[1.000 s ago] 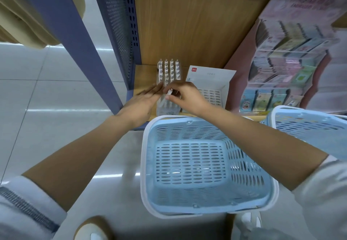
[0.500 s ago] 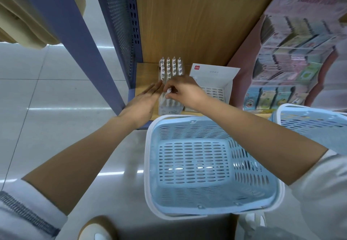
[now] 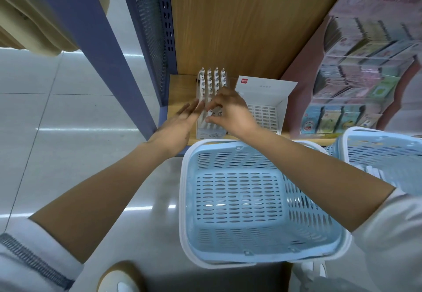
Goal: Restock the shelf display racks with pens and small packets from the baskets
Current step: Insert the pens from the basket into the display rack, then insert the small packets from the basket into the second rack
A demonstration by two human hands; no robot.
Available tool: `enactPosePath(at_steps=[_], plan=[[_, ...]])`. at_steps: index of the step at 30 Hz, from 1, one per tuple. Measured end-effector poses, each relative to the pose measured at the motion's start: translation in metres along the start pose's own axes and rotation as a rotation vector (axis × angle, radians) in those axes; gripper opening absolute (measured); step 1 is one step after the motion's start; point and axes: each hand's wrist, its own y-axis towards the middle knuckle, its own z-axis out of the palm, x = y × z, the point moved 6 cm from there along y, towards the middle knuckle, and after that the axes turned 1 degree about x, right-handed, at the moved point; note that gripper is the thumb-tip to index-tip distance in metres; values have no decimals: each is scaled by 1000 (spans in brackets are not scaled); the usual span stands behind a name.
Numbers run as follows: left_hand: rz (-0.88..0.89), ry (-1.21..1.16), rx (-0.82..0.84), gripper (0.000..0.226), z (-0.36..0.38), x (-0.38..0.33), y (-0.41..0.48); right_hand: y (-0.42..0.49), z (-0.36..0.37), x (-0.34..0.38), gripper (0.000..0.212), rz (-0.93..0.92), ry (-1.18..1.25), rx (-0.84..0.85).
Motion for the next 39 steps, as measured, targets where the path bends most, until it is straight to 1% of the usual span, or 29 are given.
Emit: enactPosePath(at_steps=[2,4,5,7,9,11,13,16,19,21,27,30,32,35,37,39], plan=[[10,12,-14,92,0,-1,-1,-1,4,-3,25,2,-28,-44],[11,23,-21,89,0,-1,-1,0,10,-1,27,3,-76,-34],[6,25,-27,89,-1,-2,-1,1,11,-1,28,2,-75,-20],[0,36,-46,88,-3,-2,-1,3,8,-1,27,-21,1,-4],[4,51,-51,87,-4,-3,-1,2,3,-4,21,-46,68,-8],[2,45,-49,87,-3,-4,-1,1,1,-8,15,-57,67,-31],[-5,40,-47,87,-4,-5,-1,1,3,-8,13,-50,55,-47],[-16,22,-54,84,-4,-3,-1,4,8,-6,12,-65,66,-13],[-15,9,-50,83,-3,-2,-2,4,7,-8,17,-31,148,16],[-20,4,-42,83,-2,-2,-3,4,8,-10,21,-2,152,7],[-26,-25,-24,81,1,-6,-5,2,10,-12,16,24,149,-51],[-23,-29,-33,77,-3,-9,-5,4,8,-11,16,23,140,5],[-26,-5,-54,74,-11,-11,-3,1,2,-11,19,13,162,58],[-51,26,-150,61,-34,-19,3,-10,-32,-18,19,14,321,-14],[4,33,-252,46,-49,-41,5,-19,-62,-31,10,67,445,-23],[83,44,-299,39,-59,-75,10,-30,-92,-50,8,122,510,21]])
